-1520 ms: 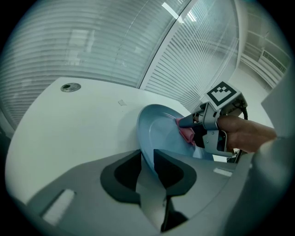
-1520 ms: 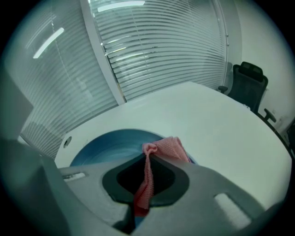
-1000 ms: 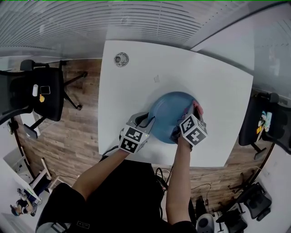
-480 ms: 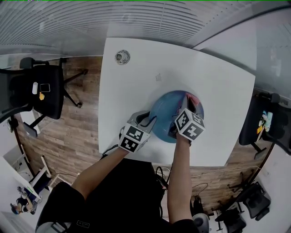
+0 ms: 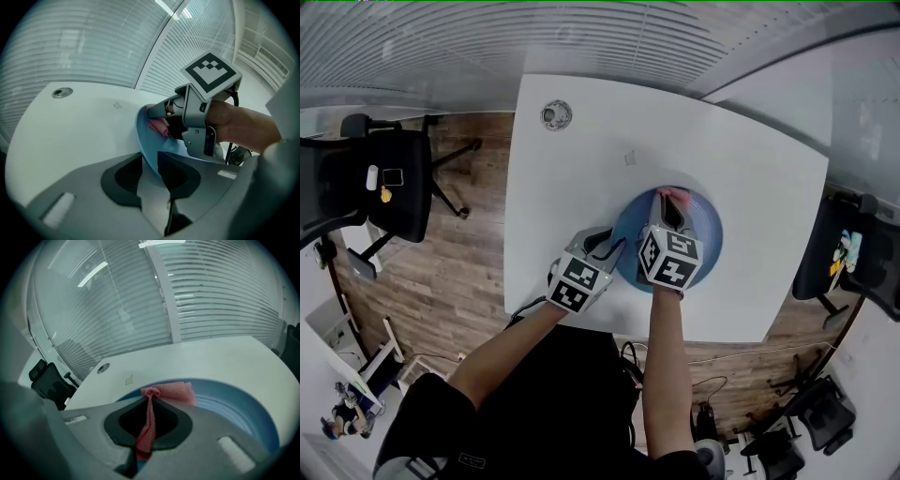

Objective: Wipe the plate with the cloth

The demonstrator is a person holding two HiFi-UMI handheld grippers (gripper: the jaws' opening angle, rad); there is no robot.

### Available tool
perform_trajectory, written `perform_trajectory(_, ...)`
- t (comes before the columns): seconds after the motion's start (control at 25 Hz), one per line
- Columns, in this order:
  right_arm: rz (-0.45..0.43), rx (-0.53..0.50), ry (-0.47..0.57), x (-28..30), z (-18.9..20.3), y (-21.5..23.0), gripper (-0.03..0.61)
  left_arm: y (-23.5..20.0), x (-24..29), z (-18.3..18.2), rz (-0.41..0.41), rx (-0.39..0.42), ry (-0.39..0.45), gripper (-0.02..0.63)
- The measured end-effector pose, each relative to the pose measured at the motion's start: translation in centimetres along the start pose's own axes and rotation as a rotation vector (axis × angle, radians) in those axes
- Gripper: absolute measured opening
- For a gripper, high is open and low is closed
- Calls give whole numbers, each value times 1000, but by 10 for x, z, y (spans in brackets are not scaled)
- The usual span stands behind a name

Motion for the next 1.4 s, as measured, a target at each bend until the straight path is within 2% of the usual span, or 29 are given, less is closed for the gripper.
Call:
perform_trajectory(0.2,-68,-90,-34,1,7,-13,12,1,1,0,1,-8,-3,104)
perform_trajectory(0.8,-393,-338,-223,-1,23,-39,12,-5,0,-1,-18,-36,-9,97)
perform_trajectory(1.08,-454,-390,-250,-5,30,-40,12,-5,0,-3,-15,-34,-18,86)
perform_trajectory(1.4,-483,-368,-277,-9,35,-37,12,-6,0,-2,4,-16,-31,71)
Point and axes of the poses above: the fingertips, and each gripper's own axes: x forward along the fingers, y to its right, z out of its underside, the point moved 10 cm from there along -x, backward along the fingers, and after that the axes turned 6 degrees about -z, right-handed, at the moved point
